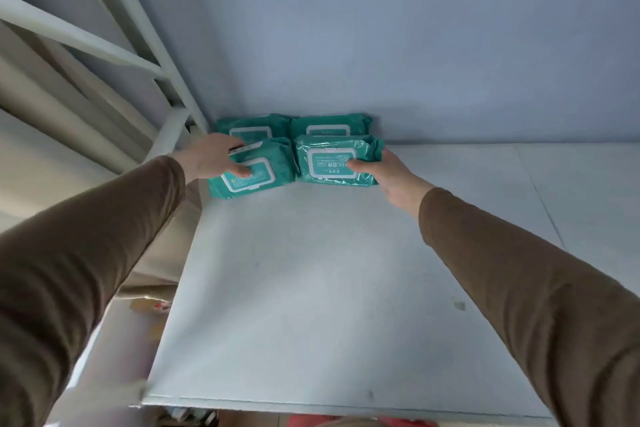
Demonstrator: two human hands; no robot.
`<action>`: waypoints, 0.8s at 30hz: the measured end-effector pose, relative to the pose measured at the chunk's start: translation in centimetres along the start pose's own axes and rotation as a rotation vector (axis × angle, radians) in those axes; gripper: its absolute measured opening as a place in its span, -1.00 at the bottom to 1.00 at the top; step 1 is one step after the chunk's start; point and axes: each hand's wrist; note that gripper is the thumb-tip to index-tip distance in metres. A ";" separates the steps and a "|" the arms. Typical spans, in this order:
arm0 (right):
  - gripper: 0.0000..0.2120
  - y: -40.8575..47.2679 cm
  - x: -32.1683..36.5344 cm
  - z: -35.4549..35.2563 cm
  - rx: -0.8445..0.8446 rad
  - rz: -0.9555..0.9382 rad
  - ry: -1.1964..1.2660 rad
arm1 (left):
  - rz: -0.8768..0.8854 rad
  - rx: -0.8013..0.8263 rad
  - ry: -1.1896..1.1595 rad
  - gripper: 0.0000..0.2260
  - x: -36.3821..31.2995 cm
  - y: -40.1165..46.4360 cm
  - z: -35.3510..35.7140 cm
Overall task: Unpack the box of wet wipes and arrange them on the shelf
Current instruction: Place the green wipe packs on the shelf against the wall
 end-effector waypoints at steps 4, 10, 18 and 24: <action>-0.58 2.3 -0.3 1.0 -0.124 0.012 -0.079 | 0.067 0.038 -0.020 -0.59 1.4 4.2 -0.5; -0.59 2.9 -1.4 1.8 -0.385 -0.068 -0.207 | 0.148 -0.167 -0.006 -0.45 2.4 6.6 1.9; -0.32 3.0 -2.6 4.1 -0.517 -0.094 -0.383 | 0.233 -0.252 0.104 -0.51 2.9 6.7 3.1; -0.34 4.3 -1.8 4.7 -0.543 -0.009 -0.534 | 0.209 -0.244 0.065 -0.50 2.6 7.4 2.9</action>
Point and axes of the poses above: each hand's wrist, its own y-axis towards the middle knuckle, its own z-axis out of the palm, x = y × z, and after that the axes turned 2 degrees about -x, right-handed
